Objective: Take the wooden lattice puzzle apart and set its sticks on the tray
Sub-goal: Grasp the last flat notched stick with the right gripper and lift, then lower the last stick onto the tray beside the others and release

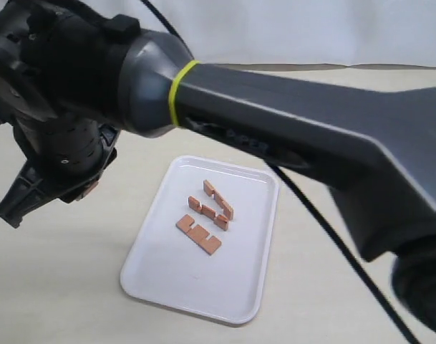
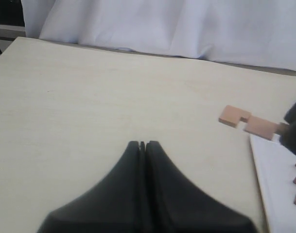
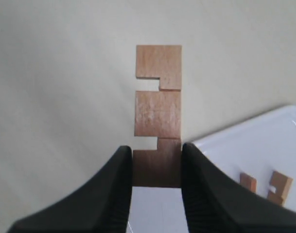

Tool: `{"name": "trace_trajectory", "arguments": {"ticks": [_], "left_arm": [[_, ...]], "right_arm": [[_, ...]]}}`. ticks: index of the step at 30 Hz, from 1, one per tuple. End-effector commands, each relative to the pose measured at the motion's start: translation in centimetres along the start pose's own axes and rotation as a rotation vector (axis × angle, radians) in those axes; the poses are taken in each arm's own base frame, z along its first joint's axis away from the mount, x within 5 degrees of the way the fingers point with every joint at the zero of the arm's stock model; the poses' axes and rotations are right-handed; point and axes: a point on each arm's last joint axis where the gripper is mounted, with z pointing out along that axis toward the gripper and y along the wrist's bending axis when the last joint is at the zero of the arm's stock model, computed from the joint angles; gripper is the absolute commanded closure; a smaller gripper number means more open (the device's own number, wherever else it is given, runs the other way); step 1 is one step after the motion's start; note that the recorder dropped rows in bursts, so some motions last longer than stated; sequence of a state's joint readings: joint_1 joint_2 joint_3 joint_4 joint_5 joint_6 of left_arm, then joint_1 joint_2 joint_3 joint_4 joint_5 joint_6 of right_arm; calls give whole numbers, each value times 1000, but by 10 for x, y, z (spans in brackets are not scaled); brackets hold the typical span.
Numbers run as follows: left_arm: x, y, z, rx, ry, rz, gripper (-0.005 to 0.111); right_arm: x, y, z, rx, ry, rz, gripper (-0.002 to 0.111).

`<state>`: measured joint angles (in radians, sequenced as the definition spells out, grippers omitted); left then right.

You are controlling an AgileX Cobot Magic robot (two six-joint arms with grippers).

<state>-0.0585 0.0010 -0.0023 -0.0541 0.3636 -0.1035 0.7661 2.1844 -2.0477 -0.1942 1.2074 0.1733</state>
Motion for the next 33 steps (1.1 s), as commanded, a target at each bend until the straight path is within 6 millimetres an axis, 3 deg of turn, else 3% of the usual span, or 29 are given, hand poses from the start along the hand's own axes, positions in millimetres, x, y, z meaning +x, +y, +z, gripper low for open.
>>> {"name": "trace_trajectory", "arguments": {"ticks": [1, 6, 11, 16, 20, 24, 33], "left_arm": [[0, 0, 0, 1, -8, -3, 107], [0, 0, 0, 1, -8, -3, 107], [0, 0, 0, 1, -8, -3, 107], [0, 0, 0, 1, -8, -3, 107], [0, 0, 0, 1, -8, -3, 107], [0, 0, 0, 1, -8, -3, 107], [0, 0, 0, 1, -8, -3, 107]], "right_arm": [[30, -10, -4, 11, 80, -7, 104], [62, -11, 0, -10, -13, 0, 104], [98, -29, 4, -4, -41, 79, 104], [151, -40, 28, 38, 28, 71, 104], [175, -50, 46, 63, 13, 146, 104], [183, -47, 55, 13, -58, 153, 104], [175, -42, 55, -46, -165, 178, 104]]}}
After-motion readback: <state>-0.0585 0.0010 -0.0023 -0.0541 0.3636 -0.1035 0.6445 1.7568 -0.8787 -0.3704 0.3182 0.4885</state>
